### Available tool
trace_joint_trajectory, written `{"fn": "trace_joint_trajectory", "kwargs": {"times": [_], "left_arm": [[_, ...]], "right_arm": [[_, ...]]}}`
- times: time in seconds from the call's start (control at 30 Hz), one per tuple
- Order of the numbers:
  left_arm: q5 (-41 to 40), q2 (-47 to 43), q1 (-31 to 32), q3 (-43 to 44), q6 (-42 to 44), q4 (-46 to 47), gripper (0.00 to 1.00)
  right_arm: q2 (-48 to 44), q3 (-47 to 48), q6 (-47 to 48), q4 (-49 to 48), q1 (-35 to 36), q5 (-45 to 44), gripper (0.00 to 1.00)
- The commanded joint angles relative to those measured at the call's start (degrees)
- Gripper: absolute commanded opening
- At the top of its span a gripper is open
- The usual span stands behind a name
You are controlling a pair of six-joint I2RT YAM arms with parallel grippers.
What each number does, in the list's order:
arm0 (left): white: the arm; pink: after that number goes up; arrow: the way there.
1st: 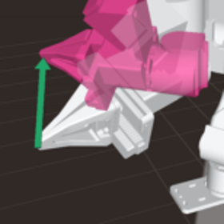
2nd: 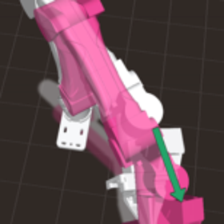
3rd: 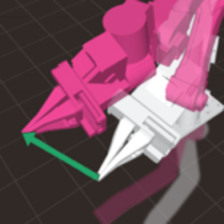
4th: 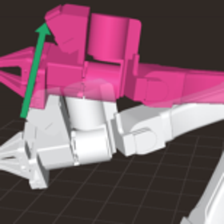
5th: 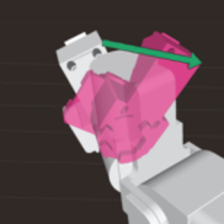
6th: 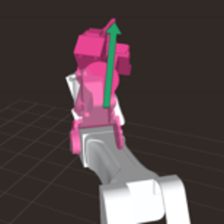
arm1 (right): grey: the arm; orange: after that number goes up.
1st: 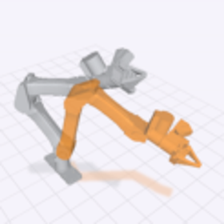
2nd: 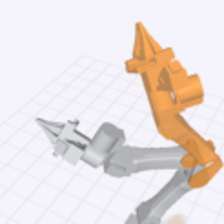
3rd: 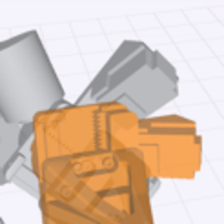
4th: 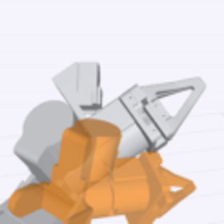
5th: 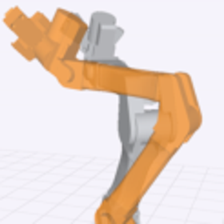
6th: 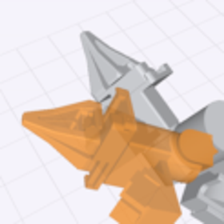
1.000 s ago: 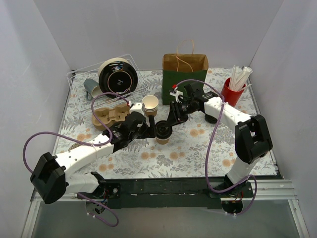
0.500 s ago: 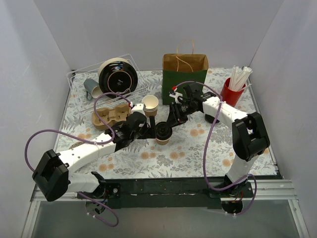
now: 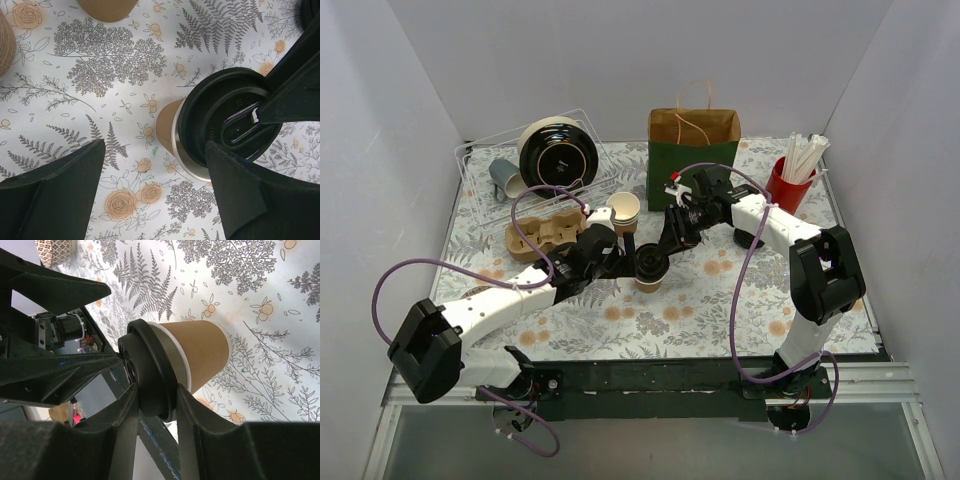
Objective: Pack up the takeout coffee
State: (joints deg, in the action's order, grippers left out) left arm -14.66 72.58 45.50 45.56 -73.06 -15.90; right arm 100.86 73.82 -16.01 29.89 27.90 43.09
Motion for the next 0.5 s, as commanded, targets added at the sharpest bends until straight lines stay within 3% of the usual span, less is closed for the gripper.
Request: {"fn": "trace_joint_trajectory", "kwargs": {"times": [0.0,0.47], "left_arm": [[-2.7,-2.8,-0.2,2.0,0.8,-3.4,0.81],[-4.5,-5.3,-0.2,0.8,0.4,-4.8,0.82]], "right_arm": [[-2.5,3.0,-1.3,-1.4,-0.3,5.9,0.12],[-3.3,-0.1,-3.9,-4.3,0.2,6.5,0.11]]}}
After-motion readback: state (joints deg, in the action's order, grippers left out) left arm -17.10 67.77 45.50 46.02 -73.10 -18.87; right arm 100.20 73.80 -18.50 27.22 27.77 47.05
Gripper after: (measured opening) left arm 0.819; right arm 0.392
